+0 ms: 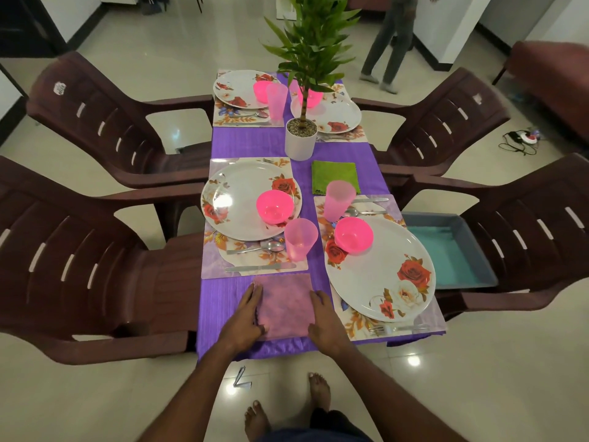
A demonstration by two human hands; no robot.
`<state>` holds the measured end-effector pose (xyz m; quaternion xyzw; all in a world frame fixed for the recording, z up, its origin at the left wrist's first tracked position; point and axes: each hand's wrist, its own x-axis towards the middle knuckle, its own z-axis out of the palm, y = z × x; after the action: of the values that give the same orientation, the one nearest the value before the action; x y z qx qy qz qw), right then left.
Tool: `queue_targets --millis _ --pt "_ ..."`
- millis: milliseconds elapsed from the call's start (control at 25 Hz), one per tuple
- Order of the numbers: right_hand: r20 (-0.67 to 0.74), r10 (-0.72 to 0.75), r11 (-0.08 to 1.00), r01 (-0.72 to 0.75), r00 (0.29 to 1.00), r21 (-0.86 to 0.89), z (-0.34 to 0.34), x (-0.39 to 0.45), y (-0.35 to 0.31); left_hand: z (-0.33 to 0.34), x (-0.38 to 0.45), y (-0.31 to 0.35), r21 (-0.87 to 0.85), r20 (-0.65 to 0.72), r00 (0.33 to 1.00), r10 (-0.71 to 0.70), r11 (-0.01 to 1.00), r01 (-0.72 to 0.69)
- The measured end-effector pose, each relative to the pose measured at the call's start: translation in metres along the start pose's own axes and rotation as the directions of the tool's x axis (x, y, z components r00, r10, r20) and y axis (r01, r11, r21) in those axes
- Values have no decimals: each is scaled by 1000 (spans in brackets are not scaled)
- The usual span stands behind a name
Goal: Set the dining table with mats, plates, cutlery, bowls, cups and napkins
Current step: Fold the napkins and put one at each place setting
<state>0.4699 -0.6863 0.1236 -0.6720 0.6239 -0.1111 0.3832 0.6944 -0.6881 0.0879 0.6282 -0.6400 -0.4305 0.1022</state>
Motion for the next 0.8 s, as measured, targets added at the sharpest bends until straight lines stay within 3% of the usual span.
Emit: queue_targets --millis 280,400,720,800 --pt "-34 17 1000 -17 999 13 -5 -4 -10 -2 1 4 -69 -27 1000 12 997 -14" --pt "20 21 998 -20 1000 -61 -11 -11 -18 -2 1 5 -76 -12 1000 4 997 -5" --pt "64 106 969 -89 992 -229 -7 -12 -15 0 4 1 -32 21 1000 -11 999 12" --pt "43 94 956 -78 995 -283 -2 -9 -8 0 5 1 81 2 999 -40 996 40"
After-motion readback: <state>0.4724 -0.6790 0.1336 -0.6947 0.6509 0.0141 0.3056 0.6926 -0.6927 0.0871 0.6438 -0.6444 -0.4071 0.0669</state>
